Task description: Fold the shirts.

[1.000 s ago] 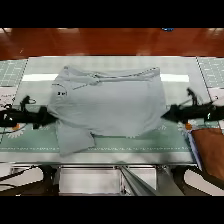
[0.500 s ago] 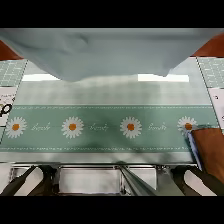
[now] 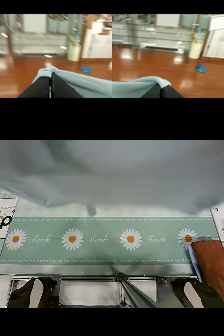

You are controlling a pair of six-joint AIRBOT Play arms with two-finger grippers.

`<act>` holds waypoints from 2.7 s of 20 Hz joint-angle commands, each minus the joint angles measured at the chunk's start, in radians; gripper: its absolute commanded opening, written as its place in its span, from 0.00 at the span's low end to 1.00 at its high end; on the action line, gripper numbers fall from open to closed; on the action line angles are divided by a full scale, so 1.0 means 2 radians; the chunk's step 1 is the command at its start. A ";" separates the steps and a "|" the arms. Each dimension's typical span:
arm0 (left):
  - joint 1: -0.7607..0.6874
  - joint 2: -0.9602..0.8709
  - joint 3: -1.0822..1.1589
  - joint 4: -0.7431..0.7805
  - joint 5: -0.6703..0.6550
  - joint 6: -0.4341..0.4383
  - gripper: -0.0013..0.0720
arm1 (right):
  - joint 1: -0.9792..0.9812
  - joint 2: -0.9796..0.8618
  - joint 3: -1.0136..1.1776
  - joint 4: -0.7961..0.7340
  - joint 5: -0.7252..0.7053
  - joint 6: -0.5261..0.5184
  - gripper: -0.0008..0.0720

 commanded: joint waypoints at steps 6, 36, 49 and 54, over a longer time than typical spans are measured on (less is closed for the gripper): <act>-0.104 0.079 -0.025 0.221 -0.056 -0.114 0.05 | 0.000 0.085 -0.124 -0.050 0.059 0.025 0.04; -0.163 -0.590 -0.041 0.042 -0.021 -0.065 0.05 | -0.015 -0.596 -0.098 0.144 0.036 -0.068 0.04; -0.156 -0.592 -0.108 0.167 -0.152 -0.045 0.05 | -0.005 -0.597 -0.187 0.084 0.080 -0.063 0.04; -0.156 -0.594 -0.110 0.166 -0.160 -0.045 0.05 | -0.005 -0.597 -0.187 0.071 0.080 -0.064 0.04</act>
